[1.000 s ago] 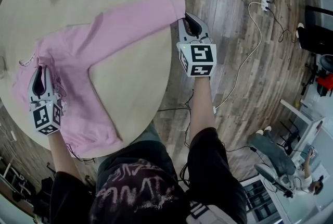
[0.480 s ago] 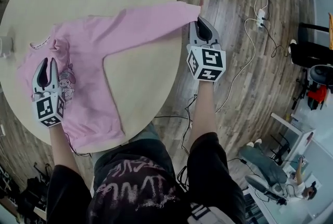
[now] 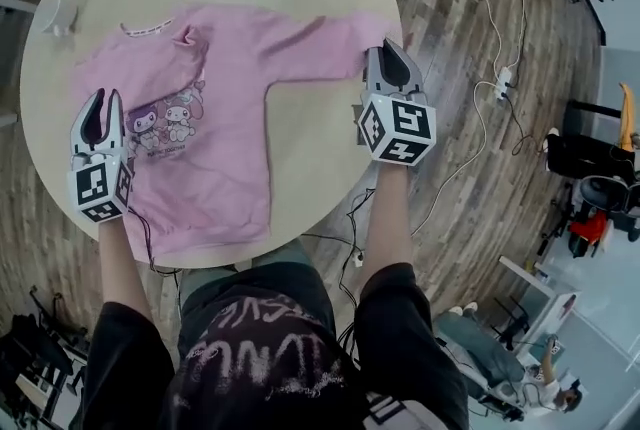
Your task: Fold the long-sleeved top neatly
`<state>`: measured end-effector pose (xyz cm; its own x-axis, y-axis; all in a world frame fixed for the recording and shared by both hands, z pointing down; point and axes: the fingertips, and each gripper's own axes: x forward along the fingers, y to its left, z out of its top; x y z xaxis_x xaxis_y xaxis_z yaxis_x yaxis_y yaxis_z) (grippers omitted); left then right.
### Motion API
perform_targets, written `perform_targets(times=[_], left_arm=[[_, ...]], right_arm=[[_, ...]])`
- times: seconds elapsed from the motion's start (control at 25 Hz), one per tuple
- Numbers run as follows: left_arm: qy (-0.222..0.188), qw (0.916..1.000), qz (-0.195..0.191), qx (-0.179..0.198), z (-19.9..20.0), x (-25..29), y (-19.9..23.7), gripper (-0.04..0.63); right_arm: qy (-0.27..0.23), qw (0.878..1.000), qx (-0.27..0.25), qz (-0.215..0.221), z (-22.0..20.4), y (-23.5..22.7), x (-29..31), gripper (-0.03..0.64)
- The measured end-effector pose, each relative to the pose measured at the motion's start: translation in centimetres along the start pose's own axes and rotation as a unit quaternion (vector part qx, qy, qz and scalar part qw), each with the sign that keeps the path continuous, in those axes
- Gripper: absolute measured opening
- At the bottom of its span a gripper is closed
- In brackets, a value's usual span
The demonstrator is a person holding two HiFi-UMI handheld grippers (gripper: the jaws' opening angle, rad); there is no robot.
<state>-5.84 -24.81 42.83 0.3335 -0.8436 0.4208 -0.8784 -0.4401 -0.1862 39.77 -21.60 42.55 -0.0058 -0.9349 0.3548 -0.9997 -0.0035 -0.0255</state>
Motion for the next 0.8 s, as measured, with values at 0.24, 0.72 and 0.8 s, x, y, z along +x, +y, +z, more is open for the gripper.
perform_targets(times=[0.24,0.72,0.8], left_arm=[[-0.013,0.9991,0.022,-0.033,-2.1,-3.6,4.8,0.101],[-0.030,0.9930,0.063,-0.095,-6.8,-9.7,16.1,0.098],[-0.032,0.9913,0.070,-0.107,-7.6,-10.6,18.0,0.098]], right_arm=[[-0.007,0.999,-0.010,0.041,2.4,9.2,0.8,0.026],[-0.034,0.993,-0.044,0.107,9.5,26.5,3.4,0.026],[-0.035,0.991,-0.049,0.119,10.1,29.6,3.8,0.026]])
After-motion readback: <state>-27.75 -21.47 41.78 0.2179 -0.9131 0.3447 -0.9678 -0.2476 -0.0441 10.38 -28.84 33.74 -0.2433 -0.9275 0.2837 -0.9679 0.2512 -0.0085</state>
